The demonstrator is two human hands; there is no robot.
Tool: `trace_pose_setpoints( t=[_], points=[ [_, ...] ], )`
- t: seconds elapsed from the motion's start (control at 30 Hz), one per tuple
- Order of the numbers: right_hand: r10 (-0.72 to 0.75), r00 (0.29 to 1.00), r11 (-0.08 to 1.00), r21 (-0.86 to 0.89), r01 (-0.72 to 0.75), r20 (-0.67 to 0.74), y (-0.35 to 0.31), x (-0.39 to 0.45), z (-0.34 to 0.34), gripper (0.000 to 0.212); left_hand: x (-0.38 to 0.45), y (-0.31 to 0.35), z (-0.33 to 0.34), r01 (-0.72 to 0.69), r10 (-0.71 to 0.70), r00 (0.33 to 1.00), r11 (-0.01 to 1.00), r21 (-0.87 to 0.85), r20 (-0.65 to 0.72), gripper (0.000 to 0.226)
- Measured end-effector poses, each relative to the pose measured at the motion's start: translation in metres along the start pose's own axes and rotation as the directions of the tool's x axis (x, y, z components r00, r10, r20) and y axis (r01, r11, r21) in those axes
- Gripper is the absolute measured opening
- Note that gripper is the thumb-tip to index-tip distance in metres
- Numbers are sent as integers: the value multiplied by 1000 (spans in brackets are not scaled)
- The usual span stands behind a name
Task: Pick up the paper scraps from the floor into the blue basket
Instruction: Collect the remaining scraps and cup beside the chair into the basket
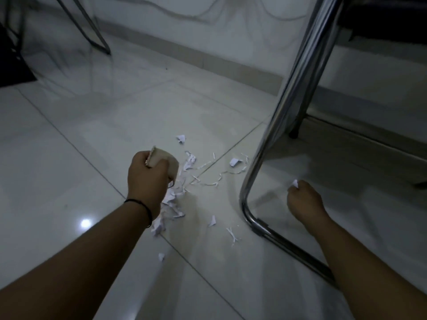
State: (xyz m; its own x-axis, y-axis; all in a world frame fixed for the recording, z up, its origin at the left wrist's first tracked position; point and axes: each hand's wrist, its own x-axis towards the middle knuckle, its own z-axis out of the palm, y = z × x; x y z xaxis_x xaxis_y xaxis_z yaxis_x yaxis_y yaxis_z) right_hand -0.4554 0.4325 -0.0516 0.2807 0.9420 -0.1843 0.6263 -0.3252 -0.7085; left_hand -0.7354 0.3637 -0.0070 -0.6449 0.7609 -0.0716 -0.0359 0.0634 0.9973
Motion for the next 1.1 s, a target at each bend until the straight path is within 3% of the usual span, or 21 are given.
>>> trace_pose_setpoints(
  t=[0.17,0.27,0.43,0.57,0.73,0.83,0.93,1.1],
  points=[
    [-187,982,979,87,184,19,-32,-89,-53,17,-57,60,-27,9,0,998,988,-151,60,19],
    [-240,971,960,143,240,-16,-48,-144,-95,13,-104,97,-37,-54,70,990,990,-130,121,18],
    [-307,943,929,175,326,-127,-49,-230,-181,16,-198,148,-28,6,84,939,966,-258,334,10],
    [-257,947,947,147,286,-190,-30,-284,-246,15,-274,173,-4,144,67,815,939,-313,575,13],
    [-158,953,986,18,168,-260,11,-324,-311,20,-356,186,43,245,66,627,929,-277,776,13],
    [-57,966,989,-148,20,-253,40,-327,-336,22,-390,183,76,212,21,571,962,-173,821,14],
    [51,964,974,-201,-106,-260,71,-325,-349,25,-416,173,105,131,-9,530,989,-72,848,18],
    [128,967,942,-278,-188,-222,98,-324,-354,32,-436,159,132,35,-81,460,997,74,884,18]
  ],
)
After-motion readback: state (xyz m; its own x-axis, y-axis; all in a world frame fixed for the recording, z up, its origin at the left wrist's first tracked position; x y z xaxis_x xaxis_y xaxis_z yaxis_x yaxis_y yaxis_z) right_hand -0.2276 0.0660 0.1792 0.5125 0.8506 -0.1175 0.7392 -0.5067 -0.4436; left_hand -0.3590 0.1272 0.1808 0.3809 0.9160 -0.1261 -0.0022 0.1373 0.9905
